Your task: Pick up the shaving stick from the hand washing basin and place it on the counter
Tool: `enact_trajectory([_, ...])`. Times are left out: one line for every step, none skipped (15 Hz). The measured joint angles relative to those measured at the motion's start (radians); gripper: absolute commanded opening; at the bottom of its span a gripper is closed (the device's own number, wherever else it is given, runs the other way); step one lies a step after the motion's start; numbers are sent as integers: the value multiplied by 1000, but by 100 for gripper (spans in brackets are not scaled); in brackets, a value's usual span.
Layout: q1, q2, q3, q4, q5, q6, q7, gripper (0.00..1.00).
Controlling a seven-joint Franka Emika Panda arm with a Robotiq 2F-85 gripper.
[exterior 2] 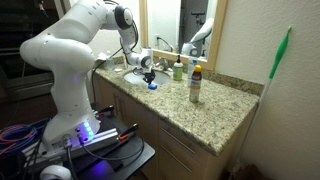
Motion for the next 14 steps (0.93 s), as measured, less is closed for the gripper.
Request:
enact_trajectory([0, 1, 0, 0, -7, 0, -13, 49])
enact_trajectory([-1, 1, -1, 0, -18, 0, -33, 55])
enact_trajectory([-1, 2, -2, 0, -34, 0, -58, 64])
enact_trajectory([-1, 3, -7, 0, -56, -1, -84, 70])
enact_trajectory([-1, 3, -13, 0, -79, -3, -108, 77])
enact_trajectory([1, 3, -22, 0, -101, -7, -128, 83])
enact_trajectory([4, 3, -32, 0, -123, -13, -140, 66])
enact_trajectory([9, 4, -38, 0, -135, -12, -146, 72])
enact_trajectory([10, 4, -40, 0, -139, -12, -152, 80])
enact_trajectory([11, 4, -41, 0, -140, -12, -156, 98])
enact_trajectory([11, 4, -42, 0, -141, -12, -159, 96])
enact_trajectory([12, 4, -42, 0, -140, -12, -159, 98])
enact_trajectory([12, 4, -42, 0, -138, -12, -156, 100])
enact_trajectory([14, 4, -44, 0, -137, -12, -146, 100])
